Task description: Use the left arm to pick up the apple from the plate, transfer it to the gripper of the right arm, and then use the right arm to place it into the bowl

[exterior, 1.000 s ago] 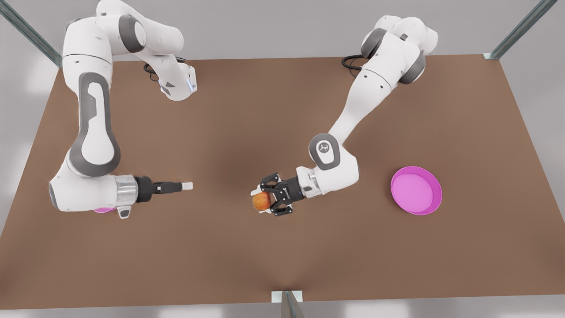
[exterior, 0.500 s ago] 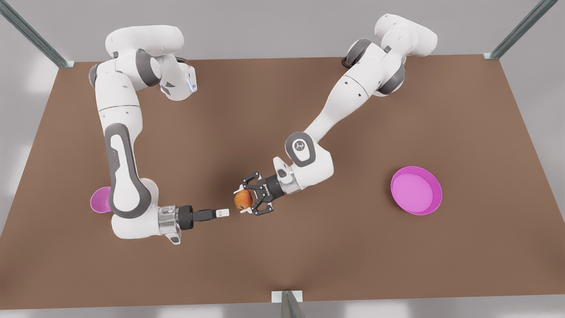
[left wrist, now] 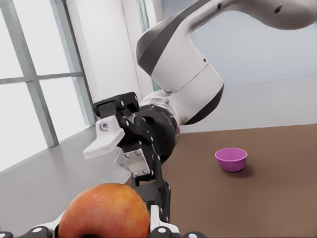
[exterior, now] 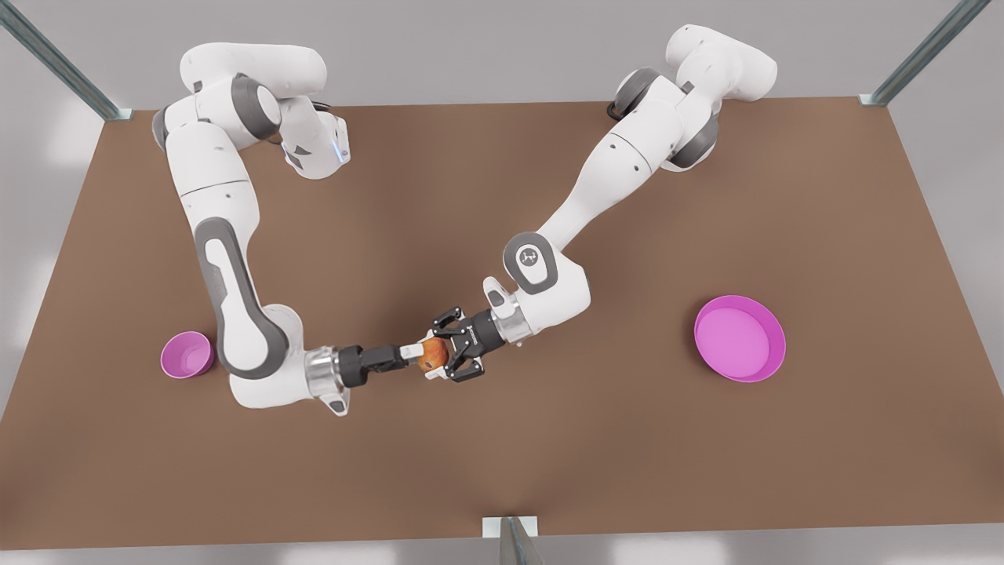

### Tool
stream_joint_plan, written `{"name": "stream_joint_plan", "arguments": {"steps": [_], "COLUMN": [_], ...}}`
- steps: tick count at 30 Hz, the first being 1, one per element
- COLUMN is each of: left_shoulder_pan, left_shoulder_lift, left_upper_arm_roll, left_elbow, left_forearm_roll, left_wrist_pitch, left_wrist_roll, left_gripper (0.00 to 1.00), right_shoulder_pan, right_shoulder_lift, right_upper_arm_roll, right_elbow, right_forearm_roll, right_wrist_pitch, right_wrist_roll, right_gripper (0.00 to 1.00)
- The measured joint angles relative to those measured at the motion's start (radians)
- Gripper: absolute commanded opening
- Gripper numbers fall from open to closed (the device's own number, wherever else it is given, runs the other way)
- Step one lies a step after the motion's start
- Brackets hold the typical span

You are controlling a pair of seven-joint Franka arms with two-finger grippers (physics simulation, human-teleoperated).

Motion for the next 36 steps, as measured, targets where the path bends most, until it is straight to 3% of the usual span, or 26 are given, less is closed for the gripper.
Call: {"name": "stream_joint_plan", "arguments": {"steps": [8,13,17,19,22,36], "left_shoulder_pan": [-0.002,-0.004,-0.007,-0.008,-0.008,-0.001], "left_shoulder_lift": [0.0,0.0,0.0,-0.001,0.002,0.003], "left_upper_arm_roll": [0.0,0.001,0.002,0.003,0.002,-0.01], "left_elbow": [0.001,0.0,0.0,0.0,0.0,0.0], "left_forearm_roll": [-0.001,-0.001,0.0,0.0,0.001,0.004], "left_wrist_pitch": [0.01,0.014,0.015,0.015,0.013,0.006], "left_wrist_roll": [0.078,0.111,0.132,0.141,0.15,0.164], "left_gripper": [0.6,0.6,0.6,0.61,0.85,0.99], "right_shoulder_pan": [0.023,0.004,-0.001,-0.001,-0.001,-0.083], "right_shoulder_lift": [0.009,0.002,0.002,0.002,0.002,-0.009], "right_upper_arm_roll": [0.003,0.056,0.062,0.062,0.063,0.063], "right_elbow": [-0.023,-0.022,-0.023,-0.023,-0.022,-0.06], "right_forearm_roll": [0.001,0.002,0.004,0.005,0.005,-0.028], "right_wrist_pitch": [0.034,0.065,0.077,0.081,0.085,0.059], "right_wrist_roll": [-0.076,-0.107,-0.128,-0.136,-0.148,-0.186], "right_gripper": [1.0,1.0,0.74,0.69,0.67,0.67]}}
